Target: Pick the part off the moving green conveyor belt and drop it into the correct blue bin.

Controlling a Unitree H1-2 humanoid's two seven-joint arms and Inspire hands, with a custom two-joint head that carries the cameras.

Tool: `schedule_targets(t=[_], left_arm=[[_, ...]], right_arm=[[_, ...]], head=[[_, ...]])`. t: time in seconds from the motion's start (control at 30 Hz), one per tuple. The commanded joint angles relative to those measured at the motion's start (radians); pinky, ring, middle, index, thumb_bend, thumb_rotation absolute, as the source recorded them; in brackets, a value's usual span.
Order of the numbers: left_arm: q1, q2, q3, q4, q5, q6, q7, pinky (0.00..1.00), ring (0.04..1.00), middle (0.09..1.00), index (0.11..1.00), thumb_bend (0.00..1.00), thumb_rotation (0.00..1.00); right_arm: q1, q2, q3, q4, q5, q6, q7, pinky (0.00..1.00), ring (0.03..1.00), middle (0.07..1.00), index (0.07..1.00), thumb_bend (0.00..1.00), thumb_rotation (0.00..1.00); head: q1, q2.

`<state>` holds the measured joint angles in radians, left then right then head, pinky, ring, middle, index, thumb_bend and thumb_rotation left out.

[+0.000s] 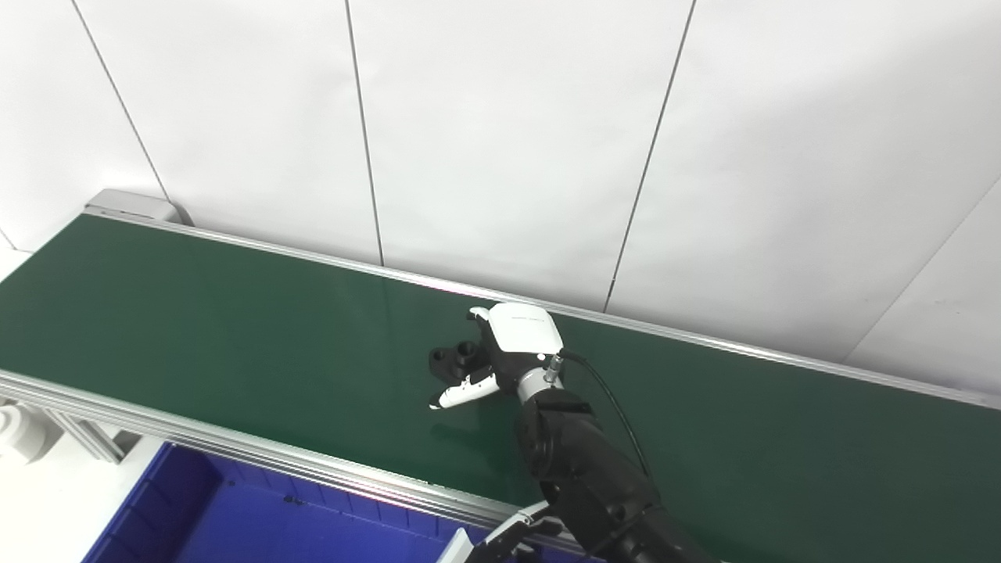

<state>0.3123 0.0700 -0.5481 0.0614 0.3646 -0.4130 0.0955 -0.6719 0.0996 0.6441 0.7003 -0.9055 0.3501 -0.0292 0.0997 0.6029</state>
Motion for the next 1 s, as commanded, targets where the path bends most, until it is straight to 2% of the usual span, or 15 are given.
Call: schedule_targets(t=[0.0, 0.03, 0.07, 0.1, 0.17, 0.33, 0.47, 0.6, 0.73, 0.87, 0.97], left_arm=[[0.088, -0.127, -0.111, -0.048, 0.032, -0.029, -0.003, 0.6, 0.818, 0.9, 0.874, 1.0, 0.94], [0.089, -0.127, -0.111, -0.05, 0.033, -0.028, -0.005, 0.6, 0.816, 0.901, 0.873, 1.0, 0.93], [0.089, -0.126, -0.111, -0.051, 0.032, -0.029, -0.008, 0.6, 0.817, 0.906, 0.876, 1.0, 0.93], [0.089, -0.124, -0.112, -0.055, 0.03, -0.025, -0.013, 0.6, 0.823, 0.915, 0.885, 1.0, 0.93], [0.09, -0.122, -0.113, -0.058, 0.026, -0.022, -0.02, 0.6, 0.827, 0.92, 0.888, 1.0, 0.92], [0.087, -0.124, -0.11, -0.05, 0.027, -0.037, -0.025, 0.6, 0.825, 0.927, 0.891, 1.0, 0.92], [0.082, -0.123, -0.109, -0.048, 0.017, -0.042, -0.03, 0.61, 0.836, 0.927, 0.887, 1.0, 0.92], [0.077, -0.122, -0.102, -0.047, 0.01, -0.042, -0.035, 0.65, 0.835, 0.901, 0.867, 1.0, 0.92], [0.071, -0.121, -0.096, -0.041, -0.012, -0.041, -0.048, 0.65, 0.819, 0.884, 0.851, 1.0, 0.9], [0.068, -0.117, -0.091, -0.041, -0.024, -0.037, -0.062, 0.66, 0.82, 0.879, 0.848, 1.0, 0.9], [0.068, -0.114, -0.088, -0.043, -0.033, -0.036, -0.073, 0.66, 0.821, 0.881, 0.848, 1.0, 0.9]], right_arm=[[-0.044, 0.03, 0.006, -0.005, 0.012, -0.035, -0.009, 0.2, 0.286, 0.433, 0.76, 0.81, 0.41], [-0.04, 0.029, 0.016, 0.001, 0.008, -0.036, -0.005, 0.19, 0.263, 0.384, 0.698, 0.74, 0.29], [-0.041, 0.026, 0.04, 0.01, -0.011, -0.026, 0.008, 0.18, 0.252, 0.38, 0.573, 0.61, 0.17], [-0.041, 0.023, 0.064, 0.018, -0.032, -0.016, 0.017, 0.17, 0.251, 0.441, 0.511, 0.56, 0.06], [-0.037, 0.019, 0.106, 0.028, -0.064, 0.005, 0.035, 0.16, 0.244, 0.458, 0.493, 0.54, 0.02], [-0.039, 0.012, 0.201, 0.054, -0.13, 0.078, 0.144, 0.1, 0.184, 0.469, 0.483, 0.53, 0.0], [-0.039, -0.011, 0.222, 0.04, -0.179, 0.117, 0.284, 0.06, 0.128, 0.47, 0.486, 0.53, 0.0], [-0.046, -0.029, 0.207, 0.023, -0.24, 0.119, 0.425, 0.06, 0.134, 0.47, 0.492, 0.53, 0.0], [-0.049, -0.063, 0.198, -0.05, -0.273, 0.119, 0.544, 0.08, 0.152, 0.469, 0.495, 0.53, 0.0], [-0.045, -0.08, 0.171, -0.125, -0.27, 0.119, 0.592, 0.08, 0.154, 0.469, 0.495, 0.53, 0.0], [-0.03, -0.09, 0.121, -0.209, -0.25, 0.118, 0.574, 0.1, 0.17, 0.47, 0.494, 0.53, 0.0]], head=[[0.006, 0.003], [0.007, 0.004], [0.009, 0.005], [0.01, 0.006], [0.01, 0.008], [0.005, 0.019], [-0.003, 0.023], [-0.01, 0.025], [-0.017, 0.024], [-0.022, 0.024], [-0.026, 0.026]])
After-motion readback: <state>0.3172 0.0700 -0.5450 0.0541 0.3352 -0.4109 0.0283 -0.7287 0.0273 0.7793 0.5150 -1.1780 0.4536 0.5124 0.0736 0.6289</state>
